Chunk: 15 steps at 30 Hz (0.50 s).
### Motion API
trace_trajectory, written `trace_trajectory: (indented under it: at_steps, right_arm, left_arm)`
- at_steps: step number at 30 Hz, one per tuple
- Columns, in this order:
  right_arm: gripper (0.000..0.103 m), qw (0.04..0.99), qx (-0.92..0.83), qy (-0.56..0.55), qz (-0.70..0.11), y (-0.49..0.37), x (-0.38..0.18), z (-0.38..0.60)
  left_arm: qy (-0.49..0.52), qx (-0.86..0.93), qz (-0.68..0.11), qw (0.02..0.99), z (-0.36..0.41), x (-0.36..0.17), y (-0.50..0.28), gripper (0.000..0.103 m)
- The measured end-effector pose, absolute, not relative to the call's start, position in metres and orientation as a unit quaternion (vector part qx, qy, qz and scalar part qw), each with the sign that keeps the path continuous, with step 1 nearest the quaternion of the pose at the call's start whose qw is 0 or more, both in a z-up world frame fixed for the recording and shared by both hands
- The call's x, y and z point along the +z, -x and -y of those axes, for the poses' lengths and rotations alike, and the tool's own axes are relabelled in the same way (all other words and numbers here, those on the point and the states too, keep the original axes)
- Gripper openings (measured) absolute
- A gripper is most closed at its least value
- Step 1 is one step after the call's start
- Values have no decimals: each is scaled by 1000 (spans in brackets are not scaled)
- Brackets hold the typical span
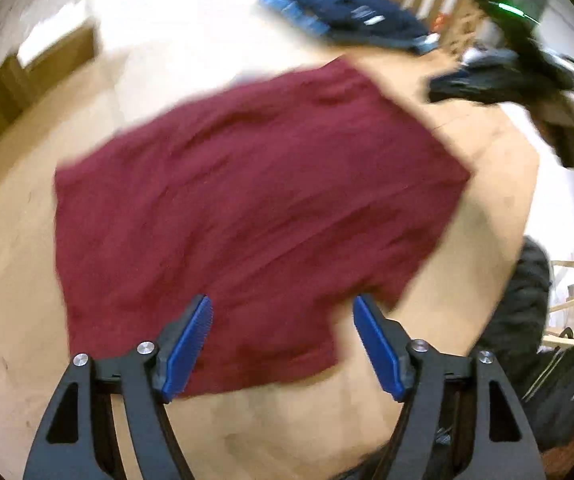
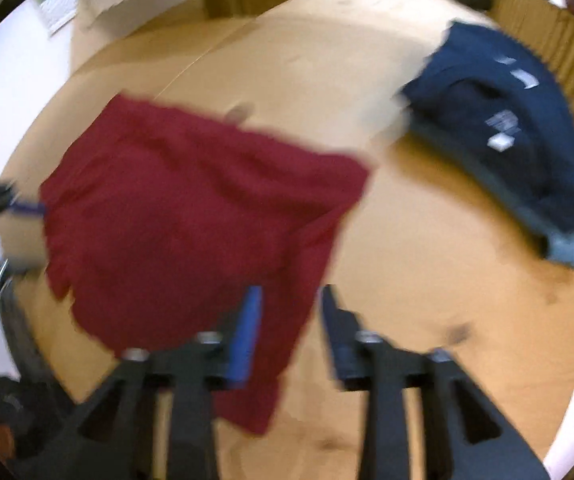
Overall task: Fold clothes
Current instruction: 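Close the left gripper on the red shirt's edge beside the fold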
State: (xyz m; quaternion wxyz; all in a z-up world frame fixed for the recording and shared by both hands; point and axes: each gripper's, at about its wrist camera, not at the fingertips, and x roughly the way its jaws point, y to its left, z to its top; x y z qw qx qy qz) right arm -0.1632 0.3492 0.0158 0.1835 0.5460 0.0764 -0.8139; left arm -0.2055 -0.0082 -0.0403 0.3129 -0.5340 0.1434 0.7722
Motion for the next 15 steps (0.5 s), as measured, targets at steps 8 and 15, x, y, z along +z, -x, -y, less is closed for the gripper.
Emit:
trace_trajectory:
  at_steps: [8,15]
  right_arm:
    - [61,146,-815,-561,-15,241,1,-363]
    - [61,162,-776,-608,45,271,-35,-369]
  left_arm:
    - [544,748,-151,348,-172,-54,195,74]
    - [591,736,-178,276,-227,-81,216,74]
